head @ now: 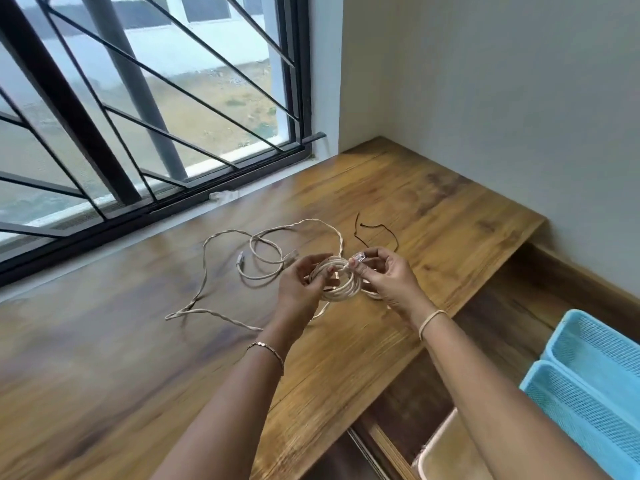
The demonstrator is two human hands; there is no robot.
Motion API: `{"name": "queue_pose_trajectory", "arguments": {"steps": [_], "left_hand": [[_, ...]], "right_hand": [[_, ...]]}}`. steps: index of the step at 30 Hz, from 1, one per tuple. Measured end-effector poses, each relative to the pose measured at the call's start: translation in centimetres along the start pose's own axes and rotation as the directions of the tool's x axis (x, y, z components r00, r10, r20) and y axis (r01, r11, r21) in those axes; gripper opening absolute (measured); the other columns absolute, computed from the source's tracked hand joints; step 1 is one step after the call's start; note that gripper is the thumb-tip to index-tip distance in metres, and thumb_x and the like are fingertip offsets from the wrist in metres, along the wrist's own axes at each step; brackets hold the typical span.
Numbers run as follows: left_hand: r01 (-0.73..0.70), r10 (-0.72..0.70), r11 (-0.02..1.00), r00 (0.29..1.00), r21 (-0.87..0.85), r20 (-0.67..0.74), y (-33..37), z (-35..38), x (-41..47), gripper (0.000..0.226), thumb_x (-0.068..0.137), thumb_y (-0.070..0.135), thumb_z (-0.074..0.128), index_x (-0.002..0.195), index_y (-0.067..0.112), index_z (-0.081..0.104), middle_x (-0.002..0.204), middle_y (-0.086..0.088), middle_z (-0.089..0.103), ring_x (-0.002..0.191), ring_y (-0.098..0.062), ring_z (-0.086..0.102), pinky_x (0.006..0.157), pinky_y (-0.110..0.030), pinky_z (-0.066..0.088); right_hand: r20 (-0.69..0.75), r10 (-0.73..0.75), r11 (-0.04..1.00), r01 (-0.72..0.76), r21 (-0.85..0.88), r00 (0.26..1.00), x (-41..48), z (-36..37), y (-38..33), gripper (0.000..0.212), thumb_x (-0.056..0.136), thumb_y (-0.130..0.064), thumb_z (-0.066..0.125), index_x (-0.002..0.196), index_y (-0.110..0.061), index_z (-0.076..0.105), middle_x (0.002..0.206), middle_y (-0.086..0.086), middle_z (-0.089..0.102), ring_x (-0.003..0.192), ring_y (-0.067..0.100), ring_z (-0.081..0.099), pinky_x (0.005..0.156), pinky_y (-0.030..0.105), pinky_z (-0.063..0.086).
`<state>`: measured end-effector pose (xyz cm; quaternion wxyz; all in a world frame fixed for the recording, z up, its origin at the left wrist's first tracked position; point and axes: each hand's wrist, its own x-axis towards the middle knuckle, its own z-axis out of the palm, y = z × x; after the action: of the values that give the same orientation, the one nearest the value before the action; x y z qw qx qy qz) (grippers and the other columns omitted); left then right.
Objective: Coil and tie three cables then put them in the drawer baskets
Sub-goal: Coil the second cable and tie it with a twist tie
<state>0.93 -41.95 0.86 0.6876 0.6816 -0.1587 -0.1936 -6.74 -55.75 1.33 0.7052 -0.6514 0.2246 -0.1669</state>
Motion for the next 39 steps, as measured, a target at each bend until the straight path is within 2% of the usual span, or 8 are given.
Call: {"name": "queue_pose_trajectory", "arguments": {"steps": [6,9,13,16,21,26,29,39], "left_hand": [[0.029,-0.029,0.999,1.0,-0.031,0.0,-0.8,0.7,1.3,0.023,0.086,-0.002,0.064,0.107,0.007,0.067,0.092,-0.01,0.072,0.064,-0.014,0.07,0.055,-0.018,0.052],[0.053,-0.053,0.998,0.999,-0.033,0.006,-1.0,1.0,1.8,0.023,0.086,-0.001,0.065,0.107,0.008,0.067,0.091,-0.009,0.073,0.066,-0.014,0.071,0.056,-0.019,0.052],[0.084,-0.084,0.996,0.996,-0.04,0.013,-0.8,1.1,2.0,0.024,0.088,-0.001,0.063,0.111,0.005,0.066,0.089,-0.007,0.072,0.062,-0.01,0.069,0.048,-0.014,0.047],[0.099,-0.098,0.994,0.995,-0.045,0.025,-0.9,1.1,2.1,0.026,0.088,-0.002,0.062,0.113,0.003,0.065,0.092,-0.01,0.072,0.062,-0.011,0.069,0.05,-0.015,0.049],[0.126,-0.125,0.991,0.992,-0.051,0.027,-1.2,1.2,2.3,0.026,0.087,0.0,0.064,0.113,0.004,0.066,0.094,-0.01,0.073,0.066,-0.015,0.07,0.057,-0.021,0.055],[0.13,-0.129,0.99,0.991,-0.064,0.021,-1.1,0.7,2.4,0.024,0.085,0.003,0.067,0.109,0.01,0.068,0.097,-0.011,0.073,0.073,-0.02,0.072,0.066,-0.027,0.058],[0.13,-0.13,0.989,0.991,-0.064,0.016,-1.0,0.5,2.3,0.024,0.086,0.003,0.066,0.109,0.01,0.068,0.097,-0.011,0.073,0.072,-0.019,0.071,0.064,-0.025,0.058],[0.15,-0.15,0.986,0.989,-0.069,0.003,-0.8,-0.2,1.5,0.025,0.086,0.005,0.066,0.111,0.008,0.067,0.095,-0.009,0.074,0.074,-0.019,0.071,0.055,-0.018,0.052]], "right_hand": [[0.139,0.04,0.99,-0.021,-0.139,0.989,1.2,-1.8,0.0,0.023,0.08,-0.008,0.073,0.102,-0.005,0.065,0.086,0.001,0.069,0.076,0.008,0.065,0.063,0.018,0.054],[0.191,0.081,0.988,-0.054,-0.145,0.978,1.7,-2.7,-0.3,0.035,0.08,-0.023,0.073,0.107,-0.003,0.065,0.095,0.007,0.071,0.082,0.011,0.066,0.074,0.028,0.056],[-0.139,0.048,0.988,-0.068,-0.141,0.989,3.8,-4.5,0.3,0.042,0.079,-0.046,0.065,0.093,-0.006,0.067,0.085,0.007,0.071,0.072,0.017,0.063,0.062,0.025,0.052],[-0.383,-0.184,0.755,-0.119,-0.645,0.905,5.9,-6.8,2.3,0.015,0.089,-0.03,0.064,0.089,-0.016,0.07,0.089,0.004,0.07,0.081,0.021,0.063,0.069,0.027,0.048],[0.026,-0.225,0.318,0.099,-0.943,0.974,8.2,-8.4,4.2,0.031,0.089,-0.005,0.058,0.114,-0.02,0.069,0.115,0.004,0.061,0.106,0.028,0.055,0.086,0.039,0.052],[0.194,-0.238,0.032,0.207,-0.978,0.952,8.5,-8.3,4.5,0.009,0.089,-0.007,0.057,0.092,-0.01,0.066,0.095,0.007,0.063,0.09,0.028,0.057,0.067,0.037,0.052],[0.245,-0.24,-0.074,0.234,-0.969,0.939,8.4,-8.0,4.7,0.018,0.085,0.006,0.051,0.086,-0.009,0.06,0.086,0.009,0.06,0.082,0.028,0.056,0.058,0.034,0.045],[0.3,-0.192,-0.204,0.261,-0.944,0.934,8.6,-8.0,4.7,0.022,0.085,0.01,0.044,0.094,-0.006,0.056,0.093,0.013,0.059,0.084,0.03,0.058,0.068,0.038,0.05]]}}
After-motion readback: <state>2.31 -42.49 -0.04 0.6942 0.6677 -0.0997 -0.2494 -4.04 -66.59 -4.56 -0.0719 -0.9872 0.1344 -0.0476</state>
